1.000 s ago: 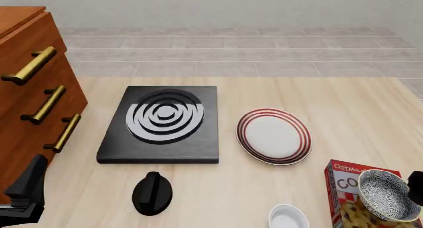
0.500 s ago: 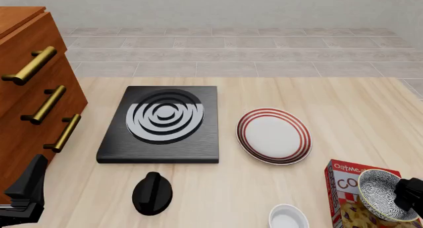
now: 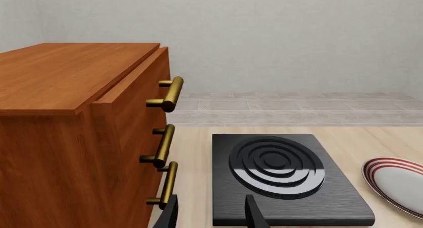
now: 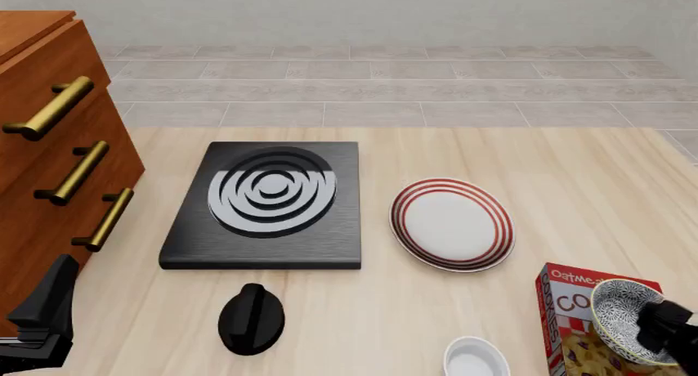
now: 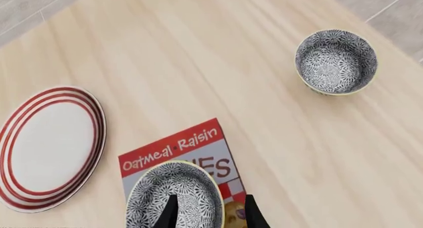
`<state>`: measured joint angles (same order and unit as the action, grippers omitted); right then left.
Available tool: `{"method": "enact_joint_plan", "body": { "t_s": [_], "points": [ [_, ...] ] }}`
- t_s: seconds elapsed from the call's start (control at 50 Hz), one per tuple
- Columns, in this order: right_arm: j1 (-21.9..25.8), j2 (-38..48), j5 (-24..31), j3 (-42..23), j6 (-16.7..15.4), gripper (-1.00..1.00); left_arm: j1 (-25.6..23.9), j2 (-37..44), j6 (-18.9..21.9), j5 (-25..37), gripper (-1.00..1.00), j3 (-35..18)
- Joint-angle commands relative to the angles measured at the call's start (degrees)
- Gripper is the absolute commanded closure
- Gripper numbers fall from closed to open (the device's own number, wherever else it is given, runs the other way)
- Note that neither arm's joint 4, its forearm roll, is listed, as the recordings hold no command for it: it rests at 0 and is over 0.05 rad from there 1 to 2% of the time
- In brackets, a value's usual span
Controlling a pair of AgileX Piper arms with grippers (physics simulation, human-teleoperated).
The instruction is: Pick the akita bowl on the cookies box and place it on the plate.
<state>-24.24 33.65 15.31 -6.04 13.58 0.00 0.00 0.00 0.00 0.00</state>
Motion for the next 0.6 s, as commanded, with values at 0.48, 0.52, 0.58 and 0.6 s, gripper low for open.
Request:
{"method": "enact_joint_plan", "body": {
  "t_s": [0.48,0.52,0.58,0.6],
  "points": [
    [2.0,4.9,-7.3,4.0,1.3,-1.00,0.0,0.0,0.0,0.0,-1.00,0.0],
    [2.1,5.2,-7.6,4.1,1.4,-1.00,0.0,0.0,0.0,0.0,-1.00,0.0],
    [2.2,5.3,-7.7,4.1,1.4,-1.00,0.0,0.0,0.0,0.0,-1.00,0.0],
    [2.1,5.3,-7.7,4.1,1.2,-1.00,0.0,0.0,0.0,0.0,-1.00,0.0]
  ]
}}
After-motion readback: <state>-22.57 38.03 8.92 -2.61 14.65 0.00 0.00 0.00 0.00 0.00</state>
